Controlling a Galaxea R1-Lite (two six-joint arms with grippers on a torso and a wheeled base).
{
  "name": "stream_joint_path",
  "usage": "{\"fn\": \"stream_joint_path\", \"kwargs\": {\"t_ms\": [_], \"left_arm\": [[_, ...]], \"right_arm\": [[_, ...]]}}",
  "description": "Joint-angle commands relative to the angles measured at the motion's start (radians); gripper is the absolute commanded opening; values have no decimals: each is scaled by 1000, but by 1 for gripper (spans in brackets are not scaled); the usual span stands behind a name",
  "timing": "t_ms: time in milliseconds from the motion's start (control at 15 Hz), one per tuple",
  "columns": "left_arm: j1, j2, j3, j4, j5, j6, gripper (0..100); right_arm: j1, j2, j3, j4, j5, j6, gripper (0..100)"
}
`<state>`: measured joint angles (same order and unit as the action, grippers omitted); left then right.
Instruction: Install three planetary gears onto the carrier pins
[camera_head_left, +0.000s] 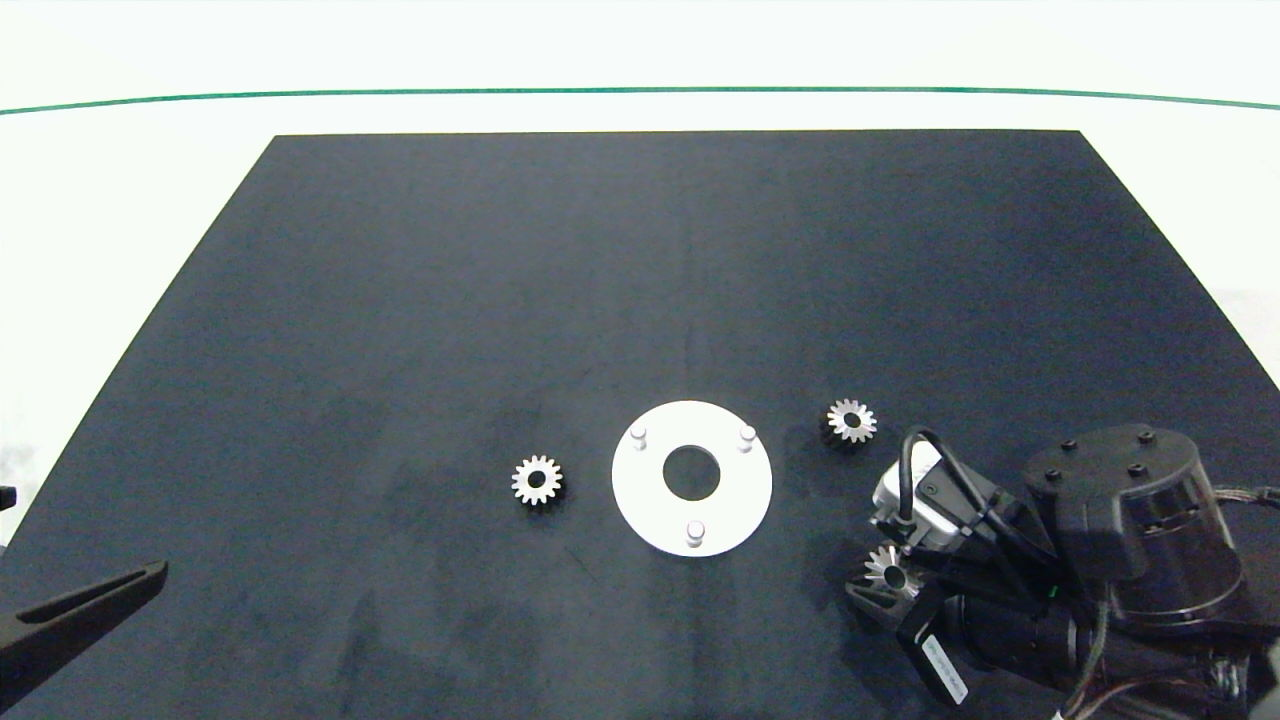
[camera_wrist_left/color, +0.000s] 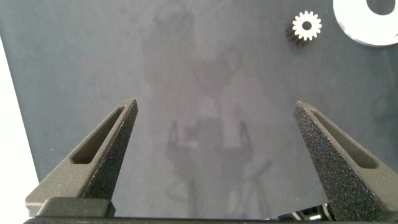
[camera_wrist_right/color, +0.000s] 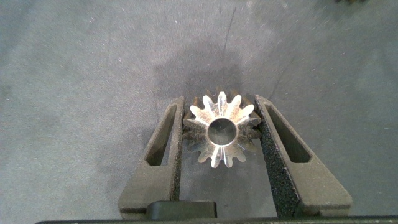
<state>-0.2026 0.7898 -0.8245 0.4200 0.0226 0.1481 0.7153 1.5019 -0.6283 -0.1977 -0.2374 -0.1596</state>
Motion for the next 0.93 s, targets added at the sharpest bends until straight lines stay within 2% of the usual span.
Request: {"fn": "stream_joint_path", "kwargs": {"t_ms": [67,133,333,533,667,933], "left_arm": [[2,0,-8,3,0,1,100],[2,0,-8,3,0,1,100],[3,-4,-13,3,4,1,100],[5,-12,-24,3,5,1,100],[5,-14,-28,3,7,1,100],[6,-14,-36,3,8,1,100]], "right_arm": [[12,-12,-64,17,-2,-5,0],[16,-9,-79,23,-2,-6,0],[82,3,-222,150,-2,-1,0],[108,24,-272,175,-6,-1,0],[131,55,-287,181,-36,-8,0],[181,116,-378,267,-49,-15,0]]}}
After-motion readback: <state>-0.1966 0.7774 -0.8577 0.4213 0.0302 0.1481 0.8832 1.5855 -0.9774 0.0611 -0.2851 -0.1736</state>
